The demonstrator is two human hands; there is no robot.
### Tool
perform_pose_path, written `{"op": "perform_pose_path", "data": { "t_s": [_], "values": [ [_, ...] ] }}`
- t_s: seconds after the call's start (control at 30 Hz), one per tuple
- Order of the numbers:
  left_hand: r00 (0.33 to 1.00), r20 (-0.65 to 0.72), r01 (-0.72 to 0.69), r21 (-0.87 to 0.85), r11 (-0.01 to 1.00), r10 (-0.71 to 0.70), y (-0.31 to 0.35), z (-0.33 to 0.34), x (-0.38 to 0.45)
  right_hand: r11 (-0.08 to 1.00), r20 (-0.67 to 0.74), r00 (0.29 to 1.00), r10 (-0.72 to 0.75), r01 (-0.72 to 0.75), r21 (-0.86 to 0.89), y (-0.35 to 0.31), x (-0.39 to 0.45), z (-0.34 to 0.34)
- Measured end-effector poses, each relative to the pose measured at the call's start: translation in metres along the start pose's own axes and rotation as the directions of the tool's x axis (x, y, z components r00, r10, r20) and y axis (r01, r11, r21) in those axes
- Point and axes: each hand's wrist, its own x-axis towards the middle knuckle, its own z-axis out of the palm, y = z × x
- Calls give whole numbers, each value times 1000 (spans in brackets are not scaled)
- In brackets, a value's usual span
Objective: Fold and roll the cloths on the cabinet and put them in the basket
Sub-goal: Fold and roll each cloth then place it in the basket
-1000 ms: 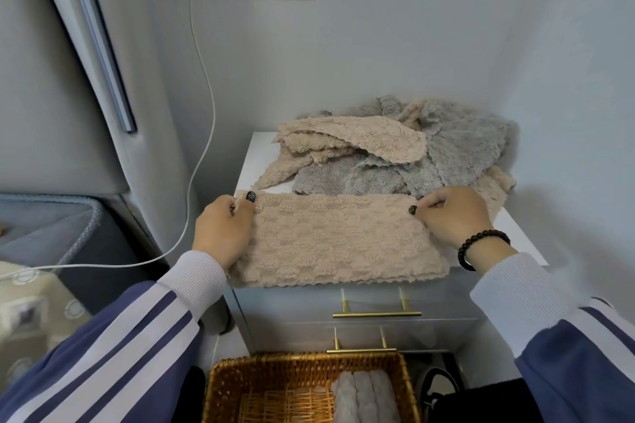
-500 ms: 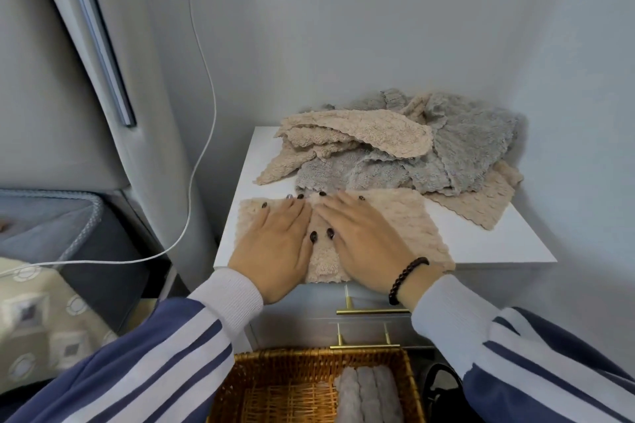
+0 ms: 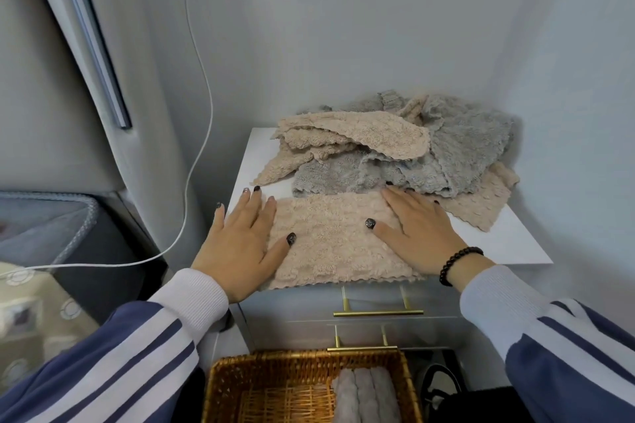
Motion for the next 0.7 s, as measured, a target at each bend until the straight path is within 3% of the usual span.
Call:
{"op": "perform_pose_path", "data": {
  "t_s": [0.13,0.23,0.3,0.43,0.5,0.53,0.6,0.7],
  "values": [
    [976,-139,-165,22,986,166,10,-2,-7,994,-117,989,91,-83,73,2,4,-9],
    [964,-113,-249,-56,967,241,16,-1,-10,976,-84,978,193,-182,118,9,5,-18],
    [955,-101,-285,-55,957,278,20,2,-10,942,-26,982,190,-174,289,12,2,-26],
    [960,-61,-277,-50,959,274,22,4,-4,617,74,967,243,-213,757,19,-5,-41],
    [967,-36,-254,-49,966,253,24,7,-1,418,178,938,298,-296,859,23,-8,-39],
    [970,-29,-241,-51,969,240,26,7,-1,391,222,926,306,-334,858,24,-10,-35],
    [975,-17,-223,-32,974,222,32,7,0,446,280,901,332,-411,795,24,-17,-27],
    [974,-15,-225,-11,974,224,38,6,3,447,272,896,352,-416,792,28,-24,-26]
  ]
}}
